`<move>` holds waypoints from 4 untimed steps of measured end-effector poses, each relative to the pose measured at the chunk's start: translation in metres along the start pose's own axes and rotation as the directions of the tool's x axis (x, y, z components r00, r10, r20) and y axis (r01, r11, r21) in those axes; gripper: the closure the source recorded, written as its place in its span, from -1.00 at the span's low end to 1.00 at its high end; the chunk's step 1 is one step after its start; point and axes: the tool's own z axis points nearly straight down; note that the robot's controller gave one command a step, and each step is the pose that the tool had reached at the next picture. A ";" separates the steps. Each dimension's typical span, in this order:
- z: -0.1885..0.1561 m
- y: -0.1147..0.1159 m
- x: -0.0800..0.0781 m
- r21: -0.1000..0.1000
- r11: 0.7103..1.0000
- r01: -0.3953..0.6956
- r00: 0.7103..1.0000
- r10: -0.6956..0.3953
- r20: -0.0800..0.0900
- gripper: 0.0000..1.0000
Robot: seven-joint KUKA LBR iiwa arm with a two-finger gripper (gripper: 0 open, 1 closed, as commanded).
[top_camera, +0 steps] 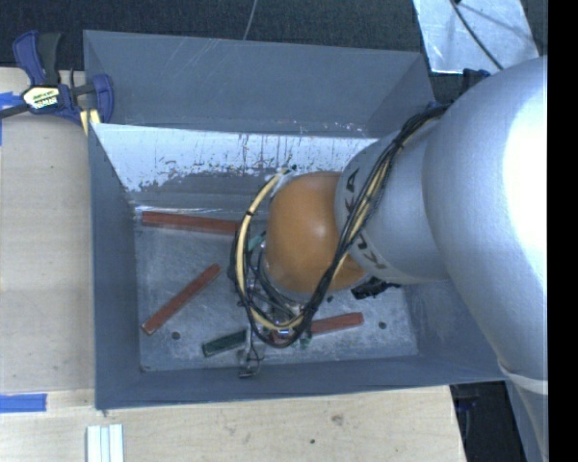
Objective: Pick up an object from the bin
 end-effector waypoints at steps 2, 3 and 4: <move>0.000 0.005 0.011 0.000 0.980 0.198 0.980 -0.198 0.000 1.00; 0.000 0.005 0.011 0.000 0.980 0.198 0.980 -0.198 0.001 1.00; -0.007 0.004 0.013 0.001 0.980 0.198 0.980 -0.198 -0.006 1.00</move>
Offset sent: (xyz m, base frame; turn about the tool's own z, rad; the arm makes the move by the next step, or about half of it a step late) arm 0.0000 0.0000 0.0000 0.0000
